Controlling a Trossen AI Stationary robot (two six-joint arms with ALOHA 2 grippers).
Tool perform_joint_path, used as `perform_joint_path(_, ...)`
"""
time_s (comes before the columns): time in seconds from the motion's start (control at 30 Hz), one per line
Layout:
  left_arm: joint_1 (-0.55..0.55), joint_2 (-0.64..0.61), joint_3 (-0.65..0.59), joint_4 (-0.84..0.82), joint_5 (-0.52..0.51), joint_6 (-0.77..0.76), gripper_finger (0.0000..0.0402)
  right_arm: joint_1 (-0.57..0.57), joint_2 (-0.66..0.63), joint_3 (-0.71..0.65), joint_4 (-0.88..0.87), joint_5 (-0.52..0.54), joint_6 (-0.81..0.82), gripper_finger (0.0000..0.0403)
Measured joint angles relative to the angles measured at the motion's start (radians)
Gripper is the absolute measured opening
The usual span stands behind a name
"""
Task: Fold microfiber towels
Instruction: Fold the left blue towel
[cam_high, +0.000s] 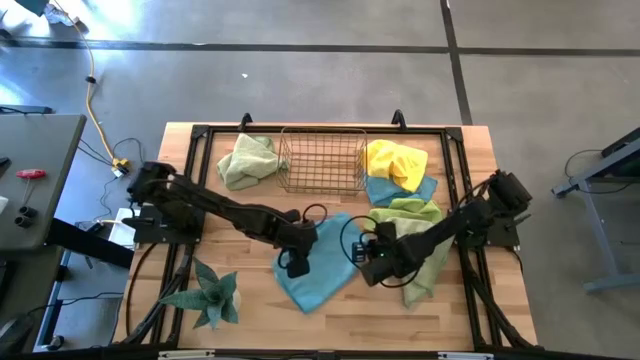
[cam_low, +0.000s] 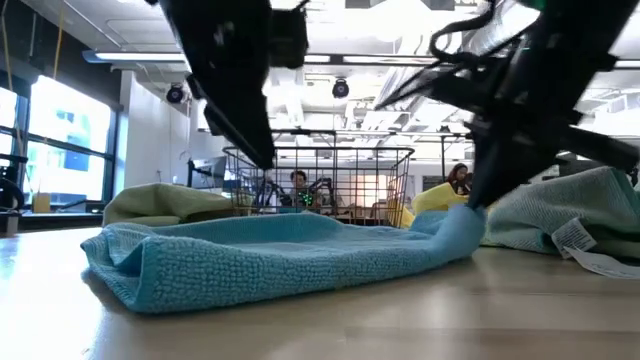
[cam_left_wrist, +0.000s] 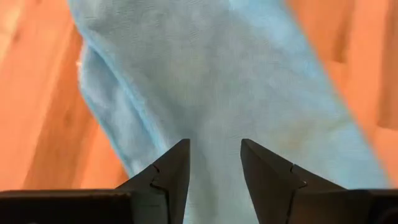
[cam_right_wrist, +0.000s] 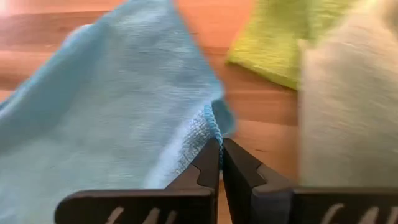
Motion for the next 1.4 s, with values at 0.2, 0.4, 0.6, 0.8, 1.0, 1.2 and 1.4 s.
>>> perform_joint_path(0.2,-0.033,-0.090,0.000,0.000,-0.001,-0.036,0.0133,-0.042,-0.001,0.002,0.196,-0.001,-0.193,0.0000)
perform_joint_path(0.4,-0.060,-0.156,0.001,-0.003,-0.013,-0.074,0.0133,-0.063,-0.002,0.002,0.323,-0.055,-0.311,0.0000)
perform_joint_path(0.6,-0.078,-0.211,0.002,0.001,-0.019,-0.099,0.0133,-0.071,-0.002,0.002,0.466,-0.063,-0.406,0.0000)
perform_joint_path(0.8,-0.085,-0.276,0.002,-0.003,-0.020,-0.106,0.0133,-0.071,-0.002,0.002,0.580,-0.081,-0.468,0.0000)
perform_joint_path(1.0,-0.085,-0.341,0.002,-0.004,-0.021,-0.121,0.0133,-0.068,0.012,0.003,0.705,-0.106,-0.520,0.0000)
perform_joint_path(1.2,-0.087,-0.391,0.002,-0.005,-0.023,-0.121,0.0133,-0.056,0.077,0.003,0.859,-0.129,-0.530,0.0000)
perform_joint_path(1.4,-0.117,-0.424,0.002,-0.005,-0.040,-0.121,0.0133,-0.036,0.106,0.003,0.928,-0.134,-0.530,0.0000)
